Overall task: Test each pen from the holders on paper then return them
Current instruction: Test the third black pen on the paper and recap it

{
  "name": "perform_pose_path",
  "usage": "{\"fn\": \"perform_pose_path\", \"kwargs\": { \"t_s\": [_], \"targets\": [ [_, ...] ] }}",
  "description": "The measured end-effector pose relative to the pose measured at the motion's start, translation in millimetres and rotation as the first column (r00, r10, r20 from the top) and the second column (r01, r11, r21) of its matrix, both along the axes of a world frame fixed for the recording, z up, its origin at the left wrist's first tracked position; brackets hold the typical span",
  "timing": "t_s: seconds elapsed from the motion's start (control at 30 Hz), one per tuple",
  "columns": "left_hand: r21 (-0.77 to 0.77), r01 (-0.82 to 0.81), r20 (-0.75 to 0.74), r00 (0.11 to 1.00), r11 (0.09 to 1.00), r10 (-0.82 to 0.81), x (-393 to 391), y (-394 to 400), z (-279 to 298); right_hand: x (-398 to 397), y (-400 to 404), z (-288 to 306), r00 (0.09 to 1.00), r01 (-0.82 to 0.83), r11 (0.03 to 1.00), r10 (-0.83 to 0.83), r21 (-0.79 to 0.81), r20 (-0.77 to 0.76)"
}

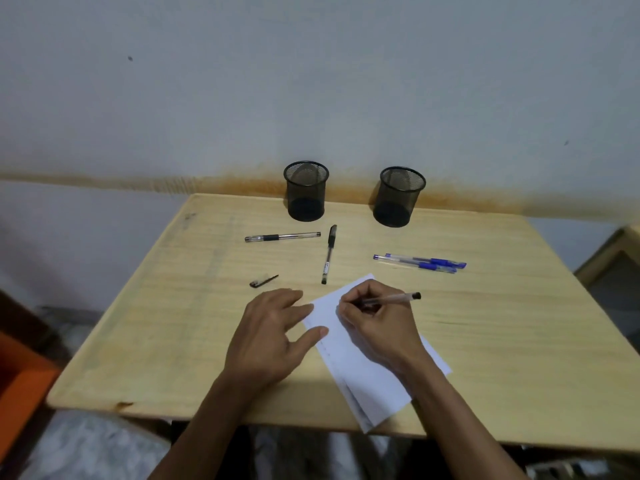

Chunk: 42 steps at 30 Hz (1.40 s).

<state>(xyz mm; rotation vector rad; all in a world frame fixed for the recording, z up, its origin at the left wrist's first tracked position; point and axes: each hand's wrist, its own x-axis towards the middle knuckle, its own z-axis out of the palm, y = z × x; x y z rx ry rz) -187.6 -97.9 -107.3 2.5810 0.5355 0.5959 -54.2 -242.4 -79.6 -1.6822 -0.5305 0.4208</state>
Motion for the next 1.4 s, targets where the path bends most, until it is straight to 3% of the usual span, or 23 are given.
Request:
{"fn": "perform_pose_path", "kwargs": {
  "t_s": [0.23, 0.33, 0.43, 0.63, 0.87, 1.4],
  "targets": [
    [0.032, 0.002, 0.036, 0.999, 0.999, -0.003, 4.5, 8.2, -15.2, 4.4, 7.7, 11.6, 0.998, -0.049, 0.998, 0.051, -0.035, 0.037],
    [0.096, 0.004, 0.092, 0.996, 0.995, -0.013, 5.0, 8.2, -18.7, 10.6, 20.2, 18.8, 0.985, -0.077, 0.990, 0.093, -0.114, 0.142],
    [0.131, 0.019, 0.124, 0.992, 0.991, -0.035, 4.4, 6.8, -13.9, 14.1, 30.8, 9.6, 0.985, -0.084, 0.982, 0.107, -0.168, 0.133],
    [0.110, 0.057, -0.031, 0.998, 0.992, -0.054, 6.5, 7.7, -5.4, 19.0, 33.3, -10.4, 0.966, -0.062, 0.981, 0.105, -0.184, 0.234],
    [0.020, 0.015, -0.053, 0.999, 1.000, -0.014, 3.0, 2.3, -5.4, 19.1, 35.9, -12.6, 0.948, -0.044, 0.983, 0.098, -0.178, 0.304],
    [-0.022, -0.002, -0.043, 0.999, 1.000, 0.001, 5.0, 0.3, 0.4, 21.7, 36.2, -8.8, 0.967, -0.079, 0.984, 0.115, -0.160, 0.229]
  ]
}}
